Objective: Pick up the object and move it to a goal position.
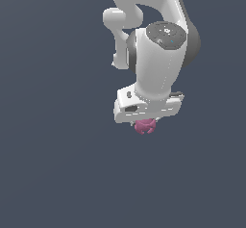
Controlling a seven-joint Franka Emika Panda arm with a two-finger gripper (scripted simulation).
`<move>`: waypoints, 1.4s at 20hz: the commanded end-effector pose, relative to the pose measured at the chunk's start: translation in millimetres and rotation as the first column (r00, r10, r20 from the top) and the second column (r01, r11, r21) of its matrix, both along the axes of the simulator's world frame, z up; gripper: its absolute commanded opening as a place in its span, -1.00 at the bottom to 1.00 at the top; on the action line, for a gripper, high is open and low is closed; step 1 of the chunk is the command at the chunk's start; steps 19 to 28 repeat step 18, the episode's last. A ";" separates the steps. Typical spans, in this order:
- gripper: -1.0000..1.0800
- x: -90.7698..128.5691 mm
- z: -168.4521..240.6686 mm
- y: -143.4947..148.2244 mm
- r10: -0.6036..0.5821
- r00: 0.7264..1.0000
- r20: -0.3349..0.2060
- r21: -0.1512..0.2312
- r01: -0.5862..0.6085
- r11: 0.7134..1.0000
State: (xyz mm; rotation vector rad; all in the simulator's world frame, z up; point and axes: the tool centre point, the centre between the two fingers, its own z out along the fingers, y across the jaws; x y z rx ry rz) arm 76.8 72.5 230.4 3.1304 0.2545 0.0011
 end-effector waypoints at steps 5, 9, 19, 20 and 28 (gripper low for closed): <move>-1.00 10.0 40.6 38.9 -0.001 1.000 -0.001 0.000 0.001 1.000; -1.00 14.2 54.0 52.0 -0.001 1.000 -0.001 0.000 0.001 1.000; -1.00 18.0 64.6 62.4 -0.001 1.000 -0.001 0.001 0.001 1.000; -1.00 18.0 64.6 62.4 -0.001 1.000 -0.001 0.001 0.001 1.000; -1.00 18.0 64.6 62.4 -0.001 1.000 -0.001 0.001 0.001 1.000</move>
